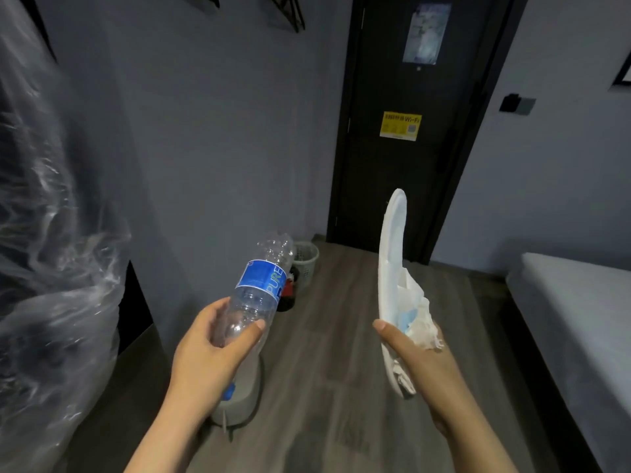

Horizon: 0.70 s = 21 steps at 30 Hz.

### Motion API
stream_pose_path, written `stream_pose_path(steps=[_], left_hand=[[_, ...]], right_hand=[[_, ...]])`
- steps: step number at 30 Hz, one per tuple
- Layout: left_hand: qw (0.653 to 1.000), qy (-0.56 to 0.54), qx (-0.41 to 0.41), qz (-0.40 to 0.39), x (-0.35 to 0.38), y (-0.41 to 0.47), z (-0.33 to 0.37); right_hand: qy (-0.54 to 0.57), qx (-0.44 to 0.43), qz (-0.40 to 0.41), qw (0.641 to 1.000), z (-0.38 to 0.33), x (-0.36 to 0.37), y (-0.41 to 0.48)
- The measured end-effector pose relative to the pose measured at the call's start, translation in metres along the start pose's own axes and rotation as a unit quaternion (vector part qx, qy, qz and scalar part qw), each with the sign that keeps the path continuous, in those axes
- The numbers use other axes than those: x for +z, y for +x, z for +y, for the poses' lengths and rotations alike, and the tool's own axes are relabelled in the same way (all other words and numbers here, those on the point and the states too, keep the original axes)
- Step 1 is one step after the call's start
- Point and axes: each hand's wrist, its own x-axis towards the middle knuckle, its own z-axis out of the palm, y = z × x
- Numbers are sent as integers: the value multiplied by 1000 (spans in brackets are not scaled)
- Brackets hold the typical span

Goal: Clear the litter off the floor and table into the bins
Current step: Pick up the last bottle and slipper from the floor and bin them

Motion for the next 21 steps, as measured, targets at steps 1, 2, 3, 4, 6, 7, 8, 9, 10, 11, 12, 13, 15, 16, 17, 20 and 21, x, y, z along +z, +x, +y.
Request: stream_pose_path(steps=[1,2,3,4,6,7,8,9,10,11,12,13,15,16,17,20,21], left_hand=[[1000,3,4,-2,8,14,-1],[1000,6,6,-4,17,28,-2],[1000,6,6,-2,27,42,-2],[1000,2,3,5,38,57,-2],[1000,-1,-5,22,61,87,2],[1000,4,-4,23,72,103,5],[1000,9,-1,21,84,118,10],[1000,11,3,20,96,134,15],[1000,11,8,22,107,148,19],[1000,10,11,24,118,161,22],[1000,9,14,24,128,174,22],[1000,4,14,23,139,187,20],[1000,-6,3,21,157,211,12],[1000,-5,-5,20,165,223,7],[1000,-3,-16,20,172,234,2],[999,13,-37,24,186,270,-6],[999,14,-42,25,190,283,-9]], right_hand=[[1,1,-1,1000,2,3,18],[3,1,-4,1000,2,5,36],[5,-1,-9,1000,3,8,55],[7,-3,-13,1000,2,11,75],[9,-8,-19,1000,-1,13,116],[11,-12,-23,1000,-4,14,137],[14,-13,-27,999,-8,14,157],[18,-15,-32,999,-11,14,178],[21,-16,-38,999,-14,13,198],[22,-18,-42,999,-17,13,217],[21,-17,-43,999,-19,13,235],[20,-17,-44,999,-20,13,253],[18,-13,-48,999,-17,14,288],[19,-10,-52,998,-16,16,302],[19,-4,-56,998,-12,19,316],[15,24,-51,998,-3,32,357],[16,30,-51,998,0,37,371]])
